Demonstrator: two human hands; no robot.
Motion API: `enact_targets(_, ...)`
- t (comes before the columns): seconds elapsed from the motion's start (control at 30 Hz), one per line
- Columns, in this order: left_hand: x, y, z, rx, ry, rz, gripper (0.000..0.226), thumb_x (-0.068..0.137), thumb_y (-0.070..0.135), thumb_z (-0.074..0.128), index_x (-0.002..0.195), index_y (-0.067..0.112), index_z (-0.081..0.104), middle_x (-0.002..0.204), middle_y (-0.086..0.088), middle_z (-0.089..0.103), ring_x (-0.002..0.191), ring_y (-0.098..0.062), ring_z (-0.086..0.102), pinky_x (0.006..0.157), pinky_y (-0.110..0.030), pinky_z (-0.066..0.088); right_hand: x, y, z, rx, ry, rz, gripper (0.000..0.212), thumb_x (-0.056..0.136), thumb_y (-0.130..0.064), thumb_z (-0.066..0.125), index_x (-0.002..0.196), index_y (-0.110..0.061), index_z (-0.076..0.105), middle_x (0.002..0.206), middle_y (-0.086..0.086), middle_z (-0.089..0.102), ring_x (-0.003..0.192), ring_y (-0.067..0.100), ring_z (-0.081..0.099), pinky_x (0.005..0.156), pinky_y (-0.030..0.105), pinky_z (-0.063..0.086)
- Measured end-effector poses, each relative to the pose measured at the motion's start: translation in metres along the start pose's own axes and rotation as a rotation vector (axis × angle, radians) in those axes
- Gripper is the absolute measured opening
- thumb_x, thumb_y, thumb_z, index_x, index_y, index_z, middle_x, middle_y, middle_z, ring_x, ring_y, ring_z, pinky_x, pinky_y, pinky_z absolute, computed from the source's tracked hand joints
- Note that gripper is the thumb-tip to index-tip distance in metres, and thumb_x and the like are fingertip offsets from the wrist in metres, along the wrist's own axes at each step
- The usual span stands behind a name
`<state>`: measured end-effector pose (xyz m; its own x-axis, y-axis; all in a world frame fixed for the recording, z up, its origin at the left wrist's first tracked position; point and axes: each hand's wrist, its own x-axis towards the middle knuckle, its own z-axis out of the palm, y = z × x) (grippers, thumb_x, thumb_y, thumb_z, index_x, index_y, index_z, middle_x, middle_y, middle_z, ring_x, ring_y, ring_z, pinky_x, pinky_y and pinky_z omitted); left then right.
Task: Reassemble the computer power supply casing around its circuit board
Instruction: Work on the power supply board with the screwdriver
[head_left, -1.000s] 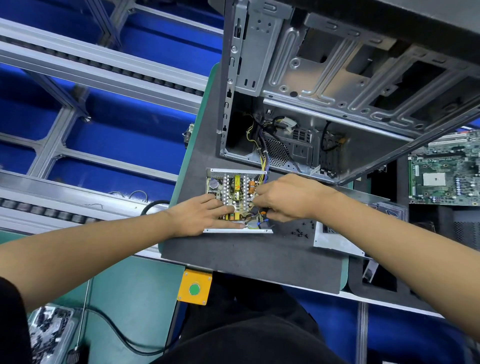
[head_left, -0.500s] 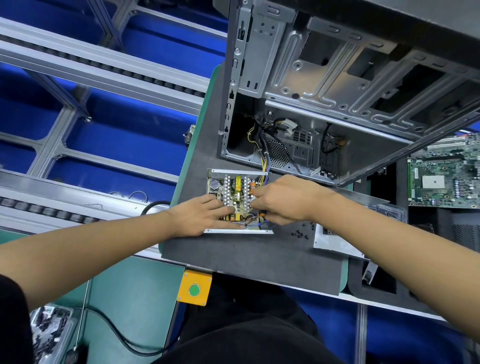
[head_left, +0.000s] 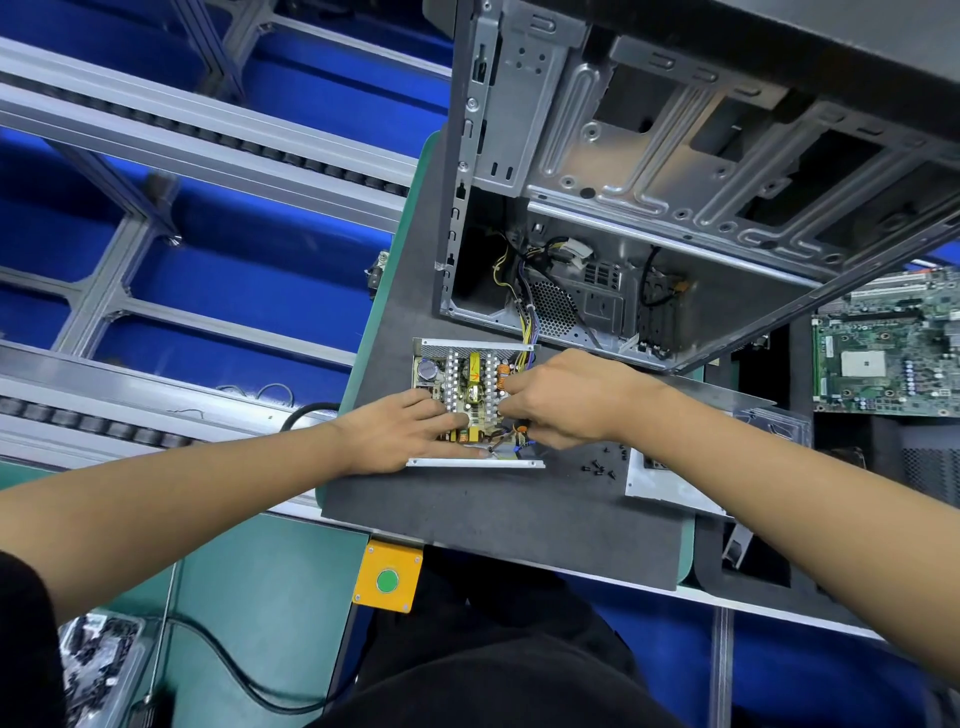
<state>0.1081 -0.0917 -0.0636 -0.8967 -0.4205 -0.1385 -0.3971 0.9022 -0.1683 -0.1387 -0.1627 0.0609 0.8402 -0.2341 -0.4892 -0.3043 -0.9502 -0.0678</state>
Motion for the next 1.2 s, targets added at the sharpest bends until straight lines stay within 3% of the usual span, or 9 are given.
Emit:
enact_targets(0.23, 0.001, 0.000, 0.002, 0.009, 0.021, -0.001, 0.083, 0.077, 0.004, 0.028, 0.154, 0.035, 0.042, 0.126, -0.006, 0.060, 0.093, -0.024, 0.051, 0.088, -0.035, 0.036, 0.002, -0.004, -0.005, -0.023, -0.015, -0.001, 0.014, 0.091, -0.027, 0.057, 0.101, -0.018, 0.056, 0.090, -0.001, 0.053, 0.068, 0.021, 0.044, 0.054, 0.033, 0.033)
enact_targets(0.47, 0.001, 0.000, 0.006, 0.021, 0.039, 0.001, 0.082, 0.079, 0.003, 0.030, 0.153, 0.035, 0.041, 0.127, -0.005, 0.059, 0.091, -0.023, 0.049, 0.086, -0.034, 0.036, 0.007, -0.012, -0.011, -0.034, -0.055, 0.005, 0.013, 0.090, -0.019, 0.054, 0.103, -0.016, 0.057, 0.094, 0.002, 0.055, 0.077, 0.030, 0.060, 0.056, 0.036, 0.040)
enact_targets(0.67, 0.002, 0.001, 0.009, 0.028, 0.043, -0.006, 0.084, 0.076, 0.004, 0.047, 0.154, 0.035, 0.039, 0.127, -0.006, 0.057, 0.092, -0.023, 0.044, 0.086, -0.035, 0.035, 0.014, -0.016, -0.010, -0.040, -0.028, 0.039, 0.020, 0.087, -0.013, 0.056, 0.106, -0.015, 0.058, 0.081, -0.002, 0.043, 0.063, 0.024, 0.042, 0.048, 0.032, 0.022)
enact_targets(0.83, 0.002, 0.001, 0.007, -0.001, 0.085, -0.030, 0.086, 0.074, 0.003, 0.056, 0.153, 0.033, 0.040, 0.122, -0.008, 0.054, 0.092, -0.025, 0.049, 0.086, -0.036, 0.035, 0.017, -0.020, -0.012, 0.015, -0.008, 0.065, 0.043, 0.085, -0.014, 0.061, 0.123, -0.024, 0.042, 0.076, -0.002, 0.039, 0.051, 0.014, 0.030, 0.044, 0.030, 0.017)
enact_targets(0.9, 0.003, 0.001, 0.006, -0.010, 0.088, -0.035, 0.087, 0.072, 0.004, 0.060, 0.152, 0.033, 0.042, 0.119, -0.008, 0.051, 0.090, -0.025, 0.045, 0.085, -0.036, 0.035, 0.018, -0.022, -0.015, 0.019, -0.010, 0.049, 0.045, 0.087, -0.014, 0.062, 0.126, -0.023, 0.043, 0.078, -0.003, 0.039, 0.054, 0.018, 0.040, 0.045, 0.030, 0.020)
enact_targets(1.03, 0.002, 0.000, 0.003, -0.001, 0.035, -0.030, 0.088, 0.072, 0.006, 0.056, 0.154, 0.035, 0.040, 0.119, -0.006, 0.055, 0.089, -0.024, 0.044, 0.085, -0.035, 0.035, 0.018, -0.026, -0.018, -0.128, 0.043, -0.041, 0.029, 0.095, -0.025, 0.052, 0.123, -0.018, 0.054, 0.089, 0.003, 0.066, 0.073, 0.030, 0.065, 0.045, 0.030, 0.020)
enact_targets(1.1, 0.001, 0.001, 0.001, -0.006, 0.003, -0.026, 0.086, 0.072, 0.007, 0.059, 0.152, 0.035, 0.043, 0.124, -0.006, 0.055, 0.091, -0.024, 0.048, 0.087, -0.035, 0.037, 0.018, -0.027, -0.021, -0.166, 0.057, -0.034, 0.026, 0.099, -0.037, 0.049, 0.111, -0.016, 0.059, 0.083, 0.006, 0.069, 0.069, 0.030, 0.066, 0.044, 0.029, 0.023)
enact_targets(1.2, 0.002, 0.000, -0.003, -0.001, -0.015, -0.019, 0.082, 0.071, 0.008, 0.055, 0.148, 0.034, 0.047, 0.125, -0.007, 0.049, 0.092, -0.025, 0.048, 0.086, -0.035, 0.037, 0.016, -0.028, -0.021, -0.152, 0.027, -0.005, 0.027, 0.098, -0.043, 0.047, 0.103, -0.017, 0.050, 0.079, 0.009, 0.064, 0.058, 0.029, 0.057, 0.045, 0.031, 0.029)
